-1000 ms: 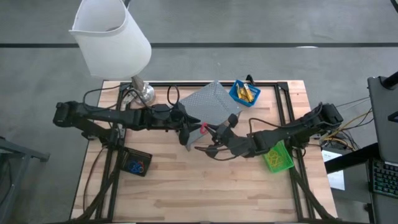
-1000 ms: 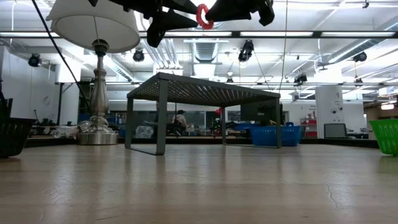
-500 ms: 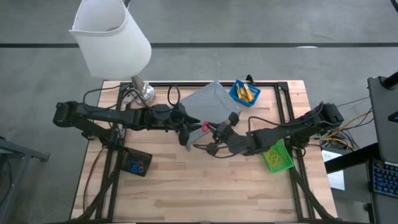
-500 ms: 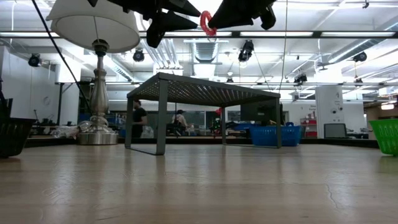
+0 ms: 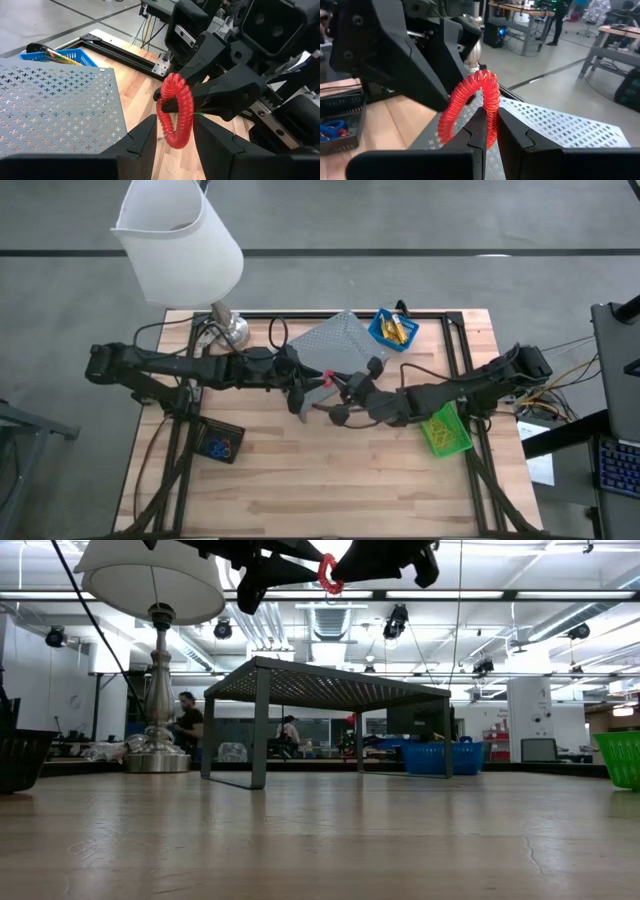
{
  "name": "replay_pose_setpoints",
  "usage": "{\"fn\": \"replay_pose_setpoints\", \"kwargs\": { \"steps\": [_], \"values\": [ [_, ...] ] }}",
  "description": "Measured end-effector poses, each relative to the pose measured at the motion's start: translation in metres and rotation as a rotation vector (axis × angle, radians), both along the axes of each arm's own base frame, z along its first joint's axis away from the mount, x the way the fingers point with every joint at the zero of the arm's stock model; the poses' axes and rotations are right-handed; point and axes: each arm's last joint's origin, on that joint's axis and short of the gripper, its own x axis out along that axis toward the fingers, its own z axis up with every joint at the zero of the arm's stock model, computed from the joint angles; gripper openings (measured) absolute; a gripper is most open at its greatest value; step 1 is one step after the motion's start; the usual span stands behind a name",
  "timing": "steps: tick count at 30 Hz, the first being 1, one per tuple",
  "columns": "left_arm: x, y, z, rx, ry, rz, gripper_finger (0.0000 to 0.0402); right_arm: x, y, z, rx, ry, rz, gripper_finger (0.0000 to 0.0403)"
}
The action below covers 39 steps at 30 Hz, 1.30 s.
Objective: Pick & Place Office Desk Supplies
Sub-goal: Put the orange spring keychain into the black basket
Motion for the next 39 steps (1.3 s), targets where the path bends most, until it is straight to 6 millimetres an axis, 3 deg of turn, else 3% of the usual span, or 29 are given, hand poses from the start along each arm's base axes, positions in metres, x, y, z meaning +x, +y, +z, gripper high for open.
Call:
{"fn": "replay_pose_setpoints", "kwargs": {
  "steps": [19, 33, 39],
  "values": [
    [-0.0003, 0.0000, -0.0008, 0.007, 0.009, -0.002, 0.0130, 0.0035, -0.0010, 0.0035, -0.004, -0.009, 0.089, 0.0024],
    [-0.0003, -0.0002, -0.0011, 0.003, 0.012, -0.002, 0.0028, 0.0033, -0.0008, 0.0033, -0.004, -0.007, 0.089, 0.0024],
    [-0.0004, -0.0002, -0.0012, 0.003, 0.013, -0.002, 0.0022, 0.0032, -0.0008, 0.0029, 0.000, -0.005, 0.088, 0.0024]
  ]
}}
